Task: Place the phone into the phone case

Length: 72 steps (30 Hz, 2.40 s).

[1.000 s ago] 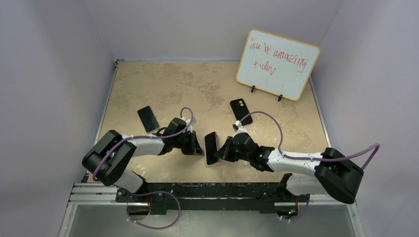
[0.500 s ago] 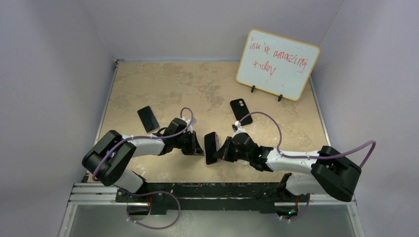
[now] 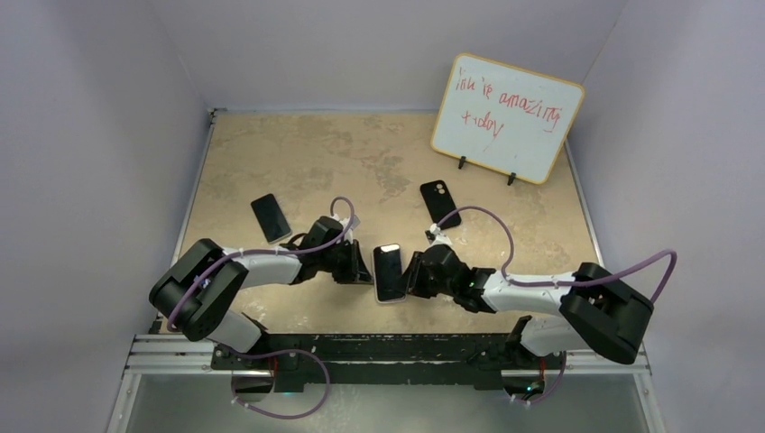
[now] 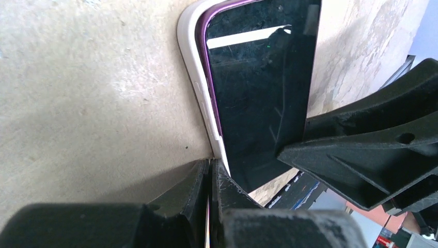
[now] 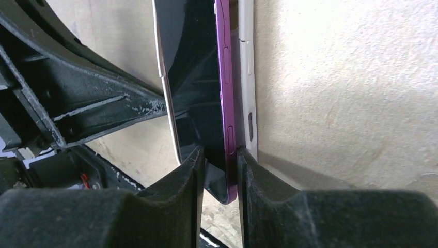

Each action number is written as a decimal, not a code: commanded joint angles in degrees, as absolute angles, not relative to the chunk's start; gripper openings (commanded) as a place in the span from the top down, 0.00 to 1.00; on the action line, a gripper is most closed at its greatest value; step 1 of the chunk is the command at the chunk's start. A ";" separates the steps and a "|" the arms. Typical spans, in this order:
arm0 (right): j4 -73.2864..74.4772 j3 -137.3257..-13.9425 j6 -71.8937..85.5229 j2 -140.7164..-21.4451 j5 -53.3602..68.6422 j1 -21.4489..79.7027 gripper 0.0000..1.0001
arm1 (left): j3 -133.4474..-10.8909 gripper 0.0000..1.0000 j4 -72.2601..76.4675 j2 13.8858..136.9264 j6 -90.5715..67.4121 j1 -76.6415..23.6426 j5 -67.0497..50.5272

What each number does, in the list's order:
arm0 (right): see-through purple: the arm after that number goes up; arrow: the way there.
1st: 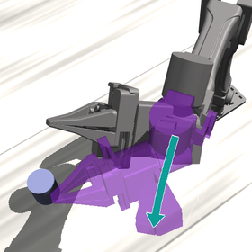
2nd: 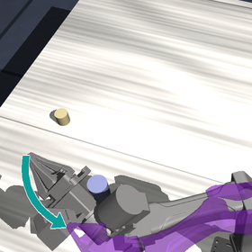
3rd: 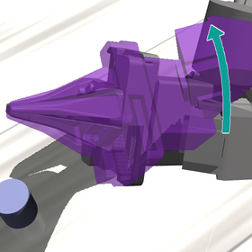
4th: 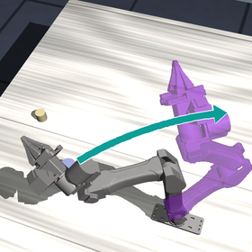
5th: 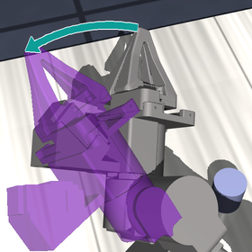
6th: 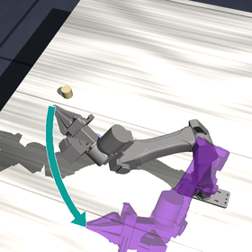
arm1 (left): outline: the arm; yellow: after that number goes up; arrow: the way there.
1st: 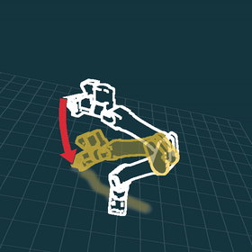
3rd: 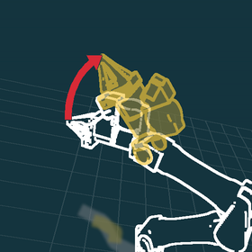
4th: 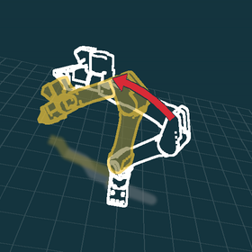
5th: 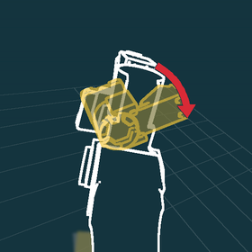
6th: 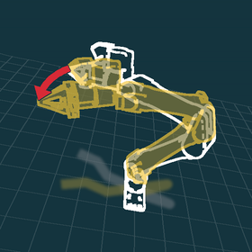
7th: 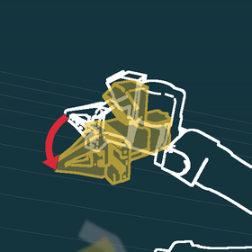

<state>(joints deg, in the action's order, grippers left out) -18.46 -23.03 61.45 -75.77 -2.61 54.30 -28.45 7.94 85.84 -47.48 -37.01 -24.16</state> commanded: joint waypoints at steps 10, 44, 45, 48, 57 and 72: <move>-10.81 -25.93 59.00 -72.65 -8.05 54.41 0.76 | -29.90 0.93 6.82 84.70 -48.16 -38.78 -22.64; -7.83 -26.12 56.45 -72.99 -3.61 54.40 0.67 | -38.79 0.72 4.78 91.01 -43.62 -37.94 -9.27; -7.14 -26.51 56.12 -72.22 -3.67 54.40 0.67 | -38.95 0.73 4.26 91.13 -43.45 -37.95 -9.17; -5.03 -27.18 55.79 -68.61 -6.44 54.40 0.65 | -39.87 0.76 1.80 91.42 -42.71 -37.90 -8.45; 0.69 -31.13 50.69 -65.21 -11.21 53.56 0.46 | -40.09 0.78 1.76 90.43 -42.50 -37.99 -11.07; -12.59 -30.10 48.18 -74.02 1.46 48.60 0.14 | -36.71 0.74 2.65 80.34 -45.96 -34.17 -19.14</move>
